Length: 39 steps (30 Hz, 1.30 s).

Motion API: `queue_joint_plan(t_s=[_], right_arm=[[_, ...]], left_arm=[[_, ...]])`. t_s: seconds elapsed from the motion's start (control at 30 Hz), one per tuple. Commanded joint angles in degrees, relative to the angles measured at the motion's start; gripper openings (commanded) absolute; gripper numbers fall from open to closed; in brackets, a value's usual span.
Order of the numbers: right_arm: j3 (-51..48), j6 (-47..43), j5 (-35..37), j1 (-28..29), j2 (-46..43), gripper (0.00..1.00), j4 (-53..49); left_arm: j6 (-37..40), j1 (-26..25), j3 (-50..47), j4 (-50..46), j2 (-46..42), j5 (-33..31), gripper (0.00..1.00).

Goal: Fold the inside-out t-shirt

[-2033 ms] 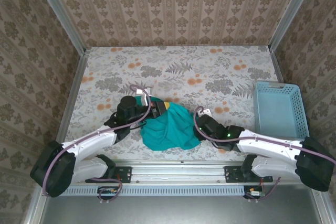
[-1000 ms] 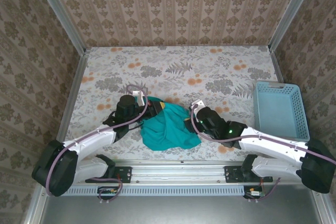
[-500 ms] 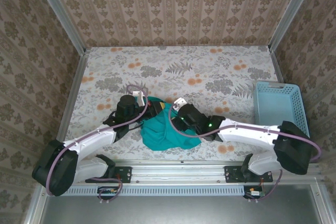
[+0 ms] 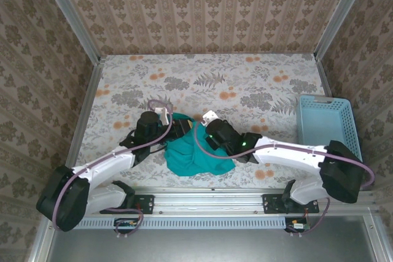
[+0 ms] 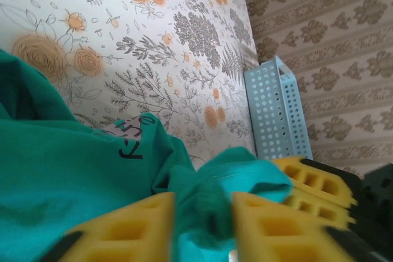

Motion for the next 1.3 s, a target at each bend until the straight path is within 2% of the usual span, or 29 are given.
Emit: queue_joint_plan(t_s=[0.0, 0.07, 0.17, 0.3, 0.37, 0.43, 0.57, 0.8, 0.93, 1.1, 1.2, 1.27], right_arm=[[-1.4, 2.5, 0.83, 0.14, -5.39, 0.0, -4.0], [-2.53, 4.67, 1.62, -0.36, -8.51, 0.0, -6.14], [-4.29, 8.29, 2.03, -2.3, -13.42, 0.0, -9.66], [-6.08, 12.78, 2.94, -4.96, -20.01, 0.0, -14.15], [-6.54, 14.54, 3.17, -6.27, -23.05, 0.0, -16.01], [-6.77, 16.07, 3.26, -7.33, -25.72, 0.0, -17.53], [-6.24, 17.5, 3.52, -7.97, -29.43, 0.0, -19.81], [-3.44, 18.59, 2.28, -8.29, -29.85, 0.0, -22.2], [-2.44, 18.45, 0.92, -8.29, -30.21, 0.0, -22.27], [-1.15, 17.85, 0.3, -8.28, -30.55, 0.0, -23.25], [-0.64, 17.89, 0.26, -8.31, -30.71, 0.0, -25.13], [-0.11, 18.04, 0.82, -8.28, -31.14, 0.0, -26.2]], left_arm=[[2.15, 0.18, 1.42, -2.55, -3.22, -0.9, 0.46], [5.18, 0.44, 1.76, -7.61, -5.6, -2.22, 0.58], [12.0, 1.05, 3.5, -22.49, -10.4, -7.57, 0.74], [19.77, 1.95, 6.85, -45.81, -15.55, -21.05, 0.88], [22.07, 2.67, 7.67, -53.57, -16.02, -25.38, 0.91], [23.35, 3.1, 7.18, -56.9, -15.71, -26.16, 0.93], [22.47, 3.12, 4.06, -54.75, -14.22, -21.54, 0.93], [18.91, 0.99, 1.59, -42.25, -8.1, -13.84, 0.87], [17.45, -1.18, 2.59, -37.38, -2.38, -15.43, 0.82], [16.5, -1.79, 3.53, -29.37, 2.69, -12.87, 0.75], [16.88, -1.98, 4.74, -26.74, 5.54, -11.94, 0.59], [17.22, -1.98, 5.86, -25.99, 7.18, -11.51, 0.41]])
